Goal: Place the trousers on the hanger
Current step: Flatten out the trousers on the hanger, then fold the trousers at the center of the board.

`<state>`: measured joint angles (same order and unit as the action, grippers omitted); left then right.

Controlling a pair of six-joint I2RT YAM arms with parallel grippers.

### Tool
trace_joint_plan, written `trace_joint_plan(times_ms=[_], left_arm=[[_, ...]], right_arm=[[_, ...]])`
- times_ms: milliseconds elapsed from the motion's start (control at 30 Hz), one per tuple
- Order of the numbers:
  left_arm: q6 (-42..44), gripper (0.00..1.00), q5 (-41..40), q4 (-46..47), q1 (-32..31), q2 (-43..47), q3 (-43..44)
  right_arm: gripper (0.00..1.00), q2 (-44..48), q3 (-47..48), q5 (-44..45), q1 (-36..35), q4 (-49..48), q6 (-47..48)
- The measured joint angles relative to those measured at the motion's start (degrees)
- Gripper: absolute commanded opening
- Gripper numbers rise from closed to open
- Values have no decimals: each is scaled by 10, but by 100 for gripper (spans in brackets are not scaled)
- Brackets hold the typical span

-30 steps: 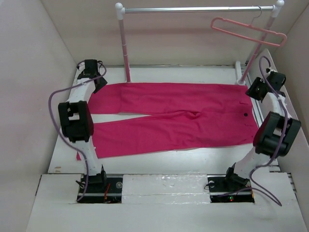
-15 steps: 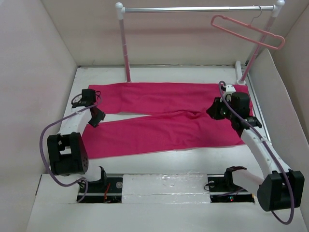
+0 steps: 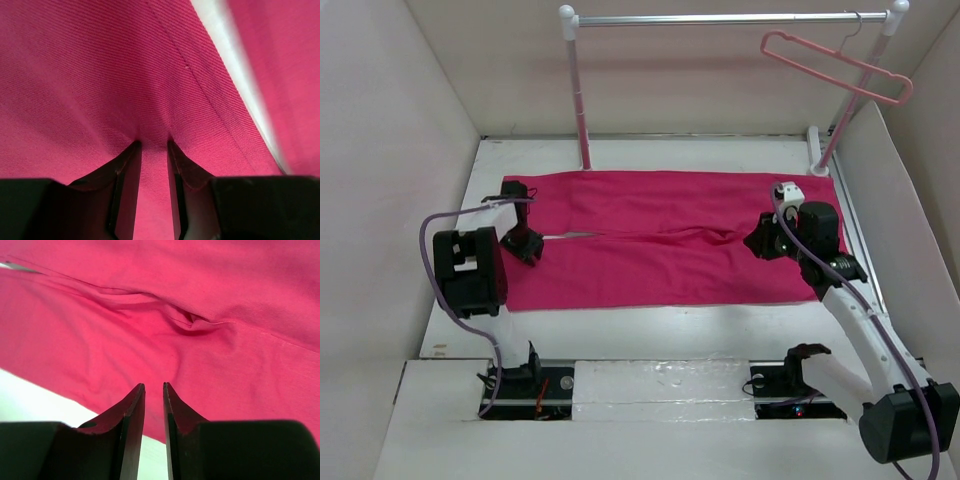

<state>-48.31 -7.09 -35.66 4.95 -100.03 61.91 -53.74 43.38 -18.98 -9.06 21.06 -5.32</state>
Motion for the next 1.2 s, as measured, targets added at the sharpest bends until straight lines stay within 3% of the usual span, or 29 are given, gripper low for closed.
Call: trace_joint_plan(times_ms=[100,233,333,433,500,533,567,700,733,767,867,1100,1200], left_arm=[[10,24,-12,3,0,-41,58],[33,35,-40,37,0,-42,83],[49,45,-54,46,0,17,71],[53,46,-64,63,1,135,24],[43,46,-68,60,2,189,1],[39,47,-68,57,5,243,-25],[31,47,-66,61,9,264,-42],[2,47,-28,67,74,307,-149],[-1,48,-18,67,102,308,-177],[-3,48,-6,67,137,308,-207],[-8,49,19,39,207,306,-257],[-14,51,49,54,227,252,-247],[-14,46,49,62,229,231,-235]], right_arm=[[28,11,0,1,0,5,6],[31,9,0,-3,0,21,13],[33,8,-1,-8,0,30,19],[34,7,-1,-17,-1,35,27],[17,5,-1,-21,-7,40,32],[16,5,-1,-23,-11,43,33],[1,5,-1,-24,-17,48,35],[0,13,-4,-30,-35,68,49],[4,19,-8,-33,-38,71,52],[15,26,-14,-35,-38,75,54],[29,41,-29,-42,-38,86,59],[38,49,-42,-46,-38,101,65],[40,51,-42,-45,-38,101,65]])
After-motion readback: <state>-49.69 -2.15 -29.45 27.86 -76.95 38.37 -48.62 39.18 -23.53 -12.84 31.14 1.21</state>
